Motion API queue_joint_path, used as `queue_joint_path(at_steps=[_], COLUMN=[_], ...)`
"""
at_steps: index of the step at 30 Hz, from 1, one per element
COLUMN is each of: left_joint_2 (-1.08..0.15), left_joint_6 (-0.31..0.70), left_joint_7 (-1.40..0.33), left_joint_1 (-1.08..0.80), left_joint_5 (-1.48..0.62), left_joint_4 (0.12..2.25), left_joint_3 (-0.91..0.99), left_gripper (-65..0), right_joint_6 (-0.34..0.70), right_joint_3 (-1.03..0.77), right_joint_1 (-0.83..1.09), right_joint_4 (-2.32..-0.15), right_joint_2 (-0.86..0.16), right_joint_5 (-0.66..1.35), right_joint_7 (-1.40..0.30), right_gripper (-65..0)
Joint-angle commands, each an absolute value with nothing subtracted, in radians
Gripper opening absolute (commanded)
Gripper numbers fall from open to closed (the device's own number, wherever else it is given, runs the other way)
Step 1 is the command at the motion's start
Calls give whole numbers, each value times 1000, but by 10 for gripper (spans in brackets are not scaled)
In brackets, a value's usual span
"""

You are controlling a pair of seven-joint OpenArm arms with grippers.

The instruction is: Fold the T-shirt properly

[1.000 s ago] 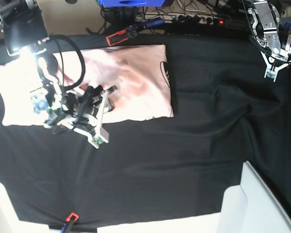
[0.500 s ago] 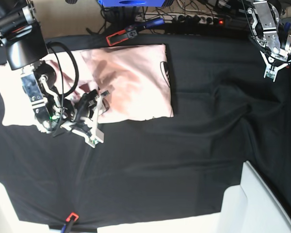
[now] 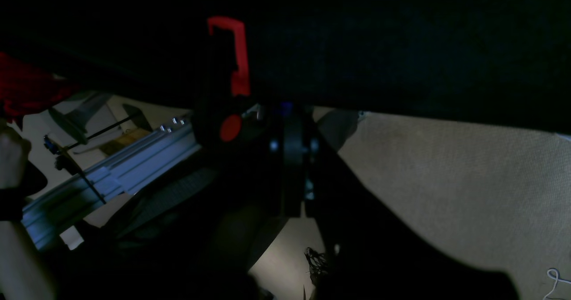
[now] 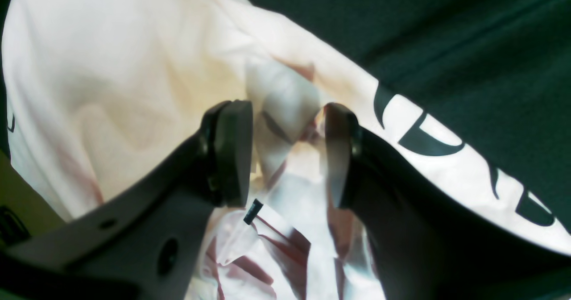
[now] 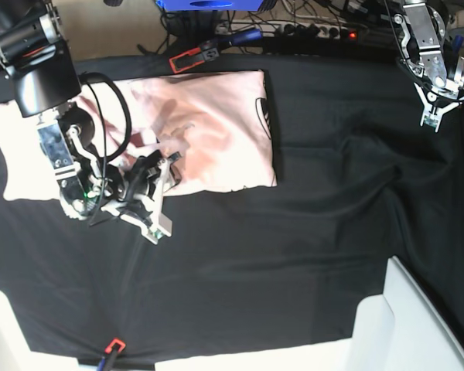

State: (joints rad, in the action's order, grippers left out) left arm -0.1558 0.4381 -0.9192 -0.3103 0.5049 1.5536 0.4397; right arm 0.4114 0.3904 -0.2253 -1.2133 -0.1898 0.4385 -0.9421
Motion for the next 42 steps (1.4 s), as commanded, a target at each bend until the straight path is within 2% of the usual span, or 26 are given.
queue_joint_path(at_steps=[1,5,27,33,42], left_joint_2=[-171,-171,-171,-173,-173], left_joint_6=[430,430,430,430,430], left_joint_7=[-920,-920,-920,-920,-920], left_joint_1=[-309,-308,-308,-306,-306], left_joint_5=[519,519,519,519,519], left_joint_4=[1569,1569,1569,1569,1569], left_joint_3=[446,446,446,446,446], left_gripper=[-650,-650,-650,-650,-650], right_joint_6=[418,418,412,412,414], right_joint_3=[386,383,384,389,389], right_joint_1=[-249,-249,-300,-338,-364], right_joint_4=[-1228,-1227,-1225,-1138,-1127], right_joint_2=[-191,-191,-229,-232,-266], right_joint_5=[449,449,446,444,444], right_joint_7=[-929,-929,-937,-929,-929], right_gripper=[-431,-650,-649,-649,-649])
